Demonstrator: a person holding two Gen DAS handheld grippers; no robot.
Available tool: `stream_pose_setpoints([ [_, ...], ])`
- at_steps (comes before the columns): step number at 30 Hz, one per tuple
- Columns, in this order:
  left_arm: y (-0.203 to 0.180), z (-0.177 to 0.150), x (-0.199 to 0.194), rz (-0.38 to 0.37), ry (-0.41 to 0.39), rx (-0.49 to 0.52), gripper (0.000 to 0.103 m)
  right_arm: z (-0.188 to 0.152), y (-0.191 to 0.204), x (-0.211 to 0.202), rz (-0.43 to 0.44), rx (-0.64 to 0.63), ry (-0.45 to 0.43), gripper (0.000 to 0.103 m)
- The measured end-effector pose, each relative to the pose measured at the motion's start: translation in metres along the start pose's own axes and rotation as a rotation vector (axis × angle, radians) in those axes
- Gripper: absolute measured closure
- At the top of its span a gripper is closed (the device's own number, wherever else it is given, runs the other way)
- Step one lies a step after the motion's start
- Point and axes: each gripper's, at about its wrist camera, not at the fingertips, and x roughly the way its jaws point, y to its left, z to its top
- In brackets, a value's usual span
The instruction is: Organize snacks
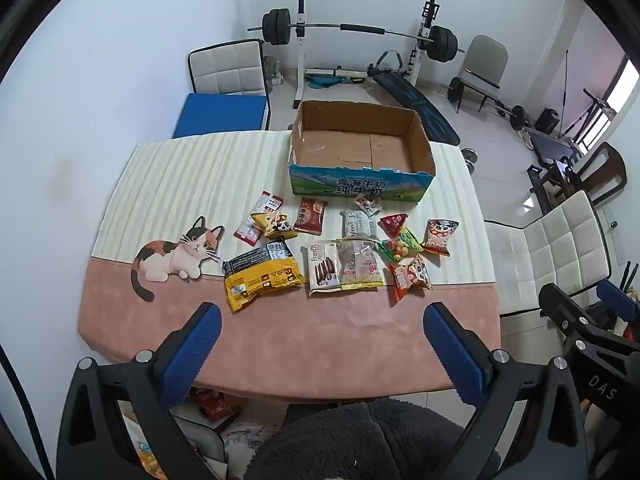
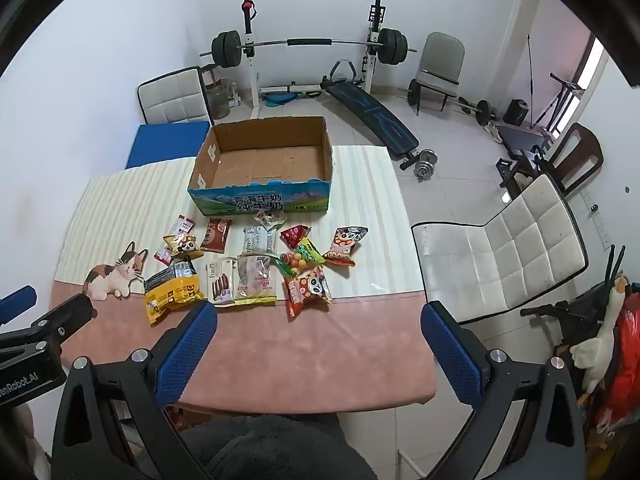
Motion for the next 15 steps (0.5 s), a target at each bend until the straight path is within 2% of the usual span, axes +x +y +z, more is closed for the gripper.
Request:
stream_pose_setpoints([
  [1, -0.002, 0.0, 0.0, 0.02, -0.003, 0.011, 0.0, 0.0, 0.001, 0.0, -0.018, -0.01, 0.005, 0.0],
  [15, -0.017, 0.002, -0.005, 0.012, 0.006, 0.006, 0.0, -0.001, 0.0, -0.006, -0.009, -0.01, -0.025, 0.0],
])
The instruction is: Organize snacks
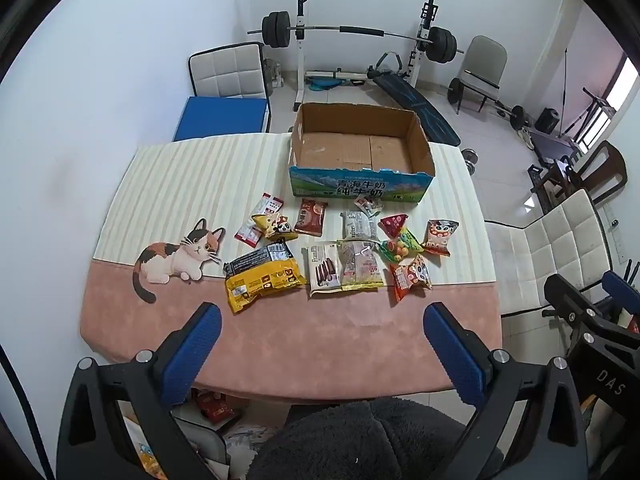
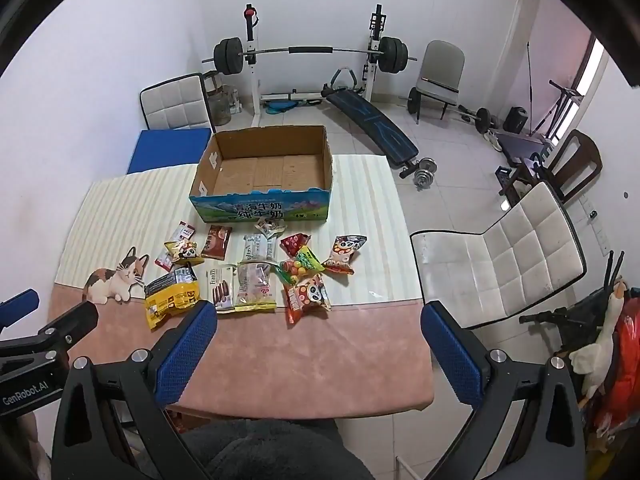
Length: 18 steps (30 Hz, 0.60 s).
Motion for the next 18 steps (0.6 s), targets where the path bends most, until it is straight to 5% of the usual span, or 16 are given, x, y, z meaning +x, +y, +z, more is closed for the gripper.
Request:
stream_pose_setpoints([
  [18, 0.014, 0.0, 0.002, -0.013, -0.03, 0.01, 0.0, 0.002, 0.002, -0.007, -0.003, -0.015, -0.026, 0.0],
])
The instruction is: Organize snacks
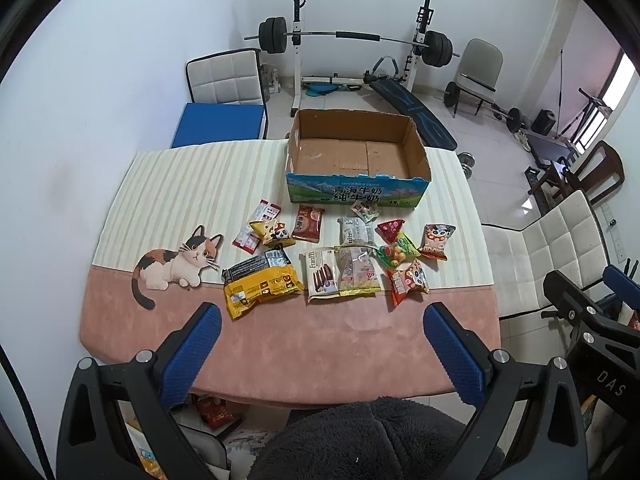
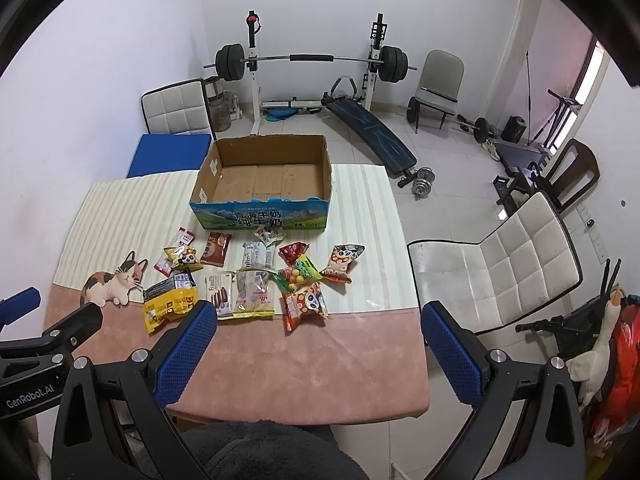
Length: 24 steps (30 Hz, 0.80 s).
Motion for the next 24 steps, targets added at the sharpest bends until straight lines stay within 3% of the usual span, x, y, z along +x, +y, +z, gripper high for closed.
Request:
stream_pose_setpoints([
  [24, -0.0009, 0.0044, -0.0015, -0.002, -0.004, 0.006, 0.0, 0.0018, 0.0058, 0.0, 0.004, 0.006, -0.003, 0.0],
])
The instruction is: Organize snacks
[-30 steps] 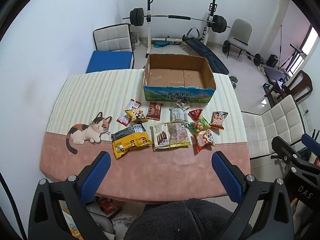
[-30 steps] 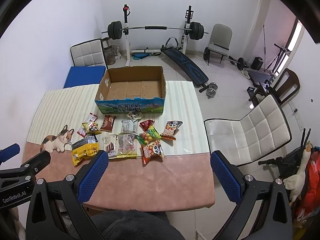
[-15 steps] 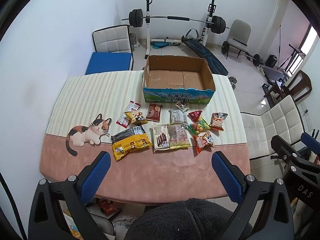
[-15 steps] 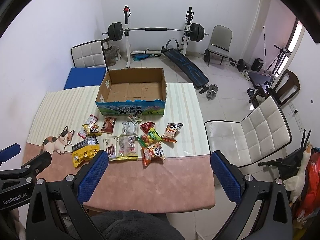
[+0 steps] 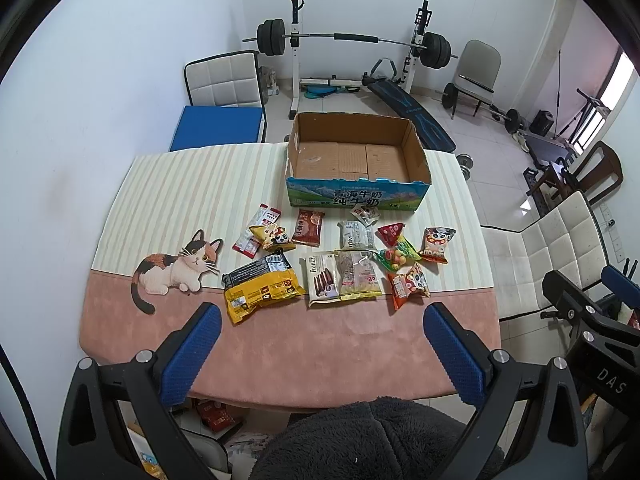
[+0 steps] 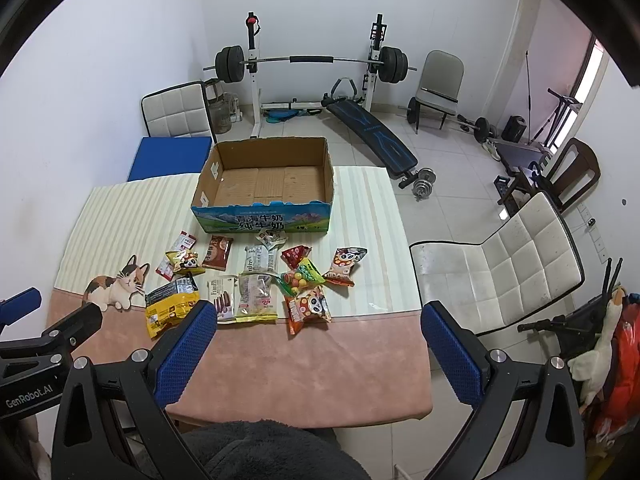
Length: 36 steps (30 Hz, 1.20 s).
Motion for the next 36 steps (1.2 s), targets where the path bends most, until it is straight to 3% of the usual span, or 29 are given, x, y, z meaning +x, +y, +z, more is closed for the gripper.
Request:
stream_pose_setpoints([
  [36, -0.002, 0.007, -0.004, -0.005, -0.014, 0.0, 0.0, 0.003, 0.012, 0.001, 0.009, -0.001, -0.003, 0.0],
])
